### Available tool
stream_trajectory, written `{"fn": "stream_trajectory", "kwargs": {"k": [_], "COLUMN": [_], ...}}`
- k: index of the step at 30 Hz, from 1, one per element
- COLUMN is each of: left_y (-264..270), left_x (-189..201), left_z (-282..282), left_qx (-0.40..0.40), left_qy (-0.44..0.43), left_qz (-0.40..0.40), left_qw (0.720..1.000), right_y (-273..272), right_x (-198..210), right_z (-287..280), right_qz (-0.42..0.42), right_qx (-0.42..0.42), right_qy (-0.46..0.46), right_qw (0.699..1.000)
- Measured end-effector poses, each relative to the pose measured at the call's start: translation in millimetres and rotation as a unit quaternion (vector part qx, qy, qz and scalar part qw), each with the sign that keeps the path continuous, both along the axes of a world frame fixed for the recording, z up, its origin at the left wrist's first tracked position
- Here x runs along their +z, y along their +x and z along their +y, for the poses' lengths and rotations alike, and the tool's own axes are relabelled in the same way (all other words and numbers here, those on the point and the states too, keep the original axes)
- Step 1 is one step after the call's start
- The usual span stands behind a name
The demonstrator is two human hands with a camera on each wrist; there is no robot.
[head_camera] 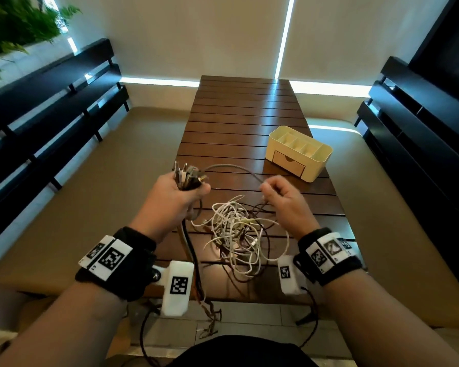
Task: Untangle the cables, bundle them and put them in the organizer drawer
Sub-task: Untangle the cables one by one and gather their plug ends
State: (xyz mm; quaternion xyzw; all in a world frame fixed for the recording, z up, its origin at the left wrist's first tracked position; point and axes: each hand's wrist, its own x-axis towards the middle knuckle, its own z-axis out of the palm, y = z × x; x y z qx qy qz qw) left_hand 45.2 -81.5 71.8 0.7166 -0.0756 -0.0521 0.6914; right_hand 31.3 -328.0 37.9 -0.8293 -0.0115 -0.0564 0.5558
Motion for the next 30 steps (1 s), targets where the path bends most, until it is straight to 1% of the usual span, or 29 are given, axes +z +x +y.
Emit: {"fn": "stream_trajectory", "kwargs": {"k": [2, 4, 5, 7, 9, 11, 13, 16, 18, 19, 21, 23, 25, 27, 28, 30], "left_y": [-4, -9, -11, -15, -16, -15, -15, -16, -16, -17, -17, -16, -15, -11, -9, -8], "left_x": [-11, -12, -10, -5, -1, -1, -3, -4, -3, -2, 0, 5, 12, 16, 14, 7], "left_z": [1, -2, -3, -6, -7, -11, -19, -31, -32, -31, -28, -26, -25, -20, -16, -9], "left_qx": [0.023, 0.058, 0.077, 0.095, 0.076, 0.035, -0.007, -0.056, -0.083, -0.087, -0.076, -0.053, -0.016, 0.017, 0.022, 0.021], "left_qy": [0.022, 0.037, 0.043, 0.035, 0.028, 0.048, 0.053, 0.053, 0.096, 0.116, 0.123, 0.101, 0.047, -0.016, -0.024, -0.013], "left_qz": [0.025, 0.011, -0.005, -0.031, -0.041, -0.034, -0.017, -0.005, -0.024, -0.04, -0.065, -0.086, -0.093, -0.076, -0.062, -0.018], "left_qw": [0.999, 0.998, 0.996, 0.994, 0.996, 0.998, 0.998, 0.997, 0.992, 0.989, 0.987, 0.99, 0.994, 0.997, 0.998, 1.0], "right_y": [6, 11, 13, 16, 13, 5, -2, -10, -12, -12, -14, -14, -14, -14, -13, -10], "right_x": [19, 31, 34, 31, 23, 17, 16, 19, 23, 24, 24, 17, 0, -18, -22, -20], "right_z": [-7, -14, -16, -19, -14, -2, 13, 27, 28, 27, 24, 21, 17, 13, 11, 11], "right_qz": [-0.057, -0.104, -0.117, -0.123, -0.106, -0.096, -0.109, -0.141, -0.143, -0.14, -0.118, -0.061, 0.008, 0.052, 0.063, 0.062], "right_qx": [-0.034, -0.05, -0.052, -0.046, 0.002, 0.065, 0.106, 0.128, 0.124, 0.123, 0.126, 0.128, 0.116, 0.092, 0.079, 0.056], "right_qy": [0.036, 0.051, 0.037, -0.037, -0.121, -0.15, -0.149, -0.122, -0.098, -0.09, -0.081, -0.074, -0.069, -0.046, -0.03, -0.005], "right_qw": [0.997, 0.992, 0.991, 0.991, 0.987, 0.982, 0.977, 0.974, 0.977, 0.978, 0.982, 0.987, 0.991, 0.993, 0.994, 0.997]}}
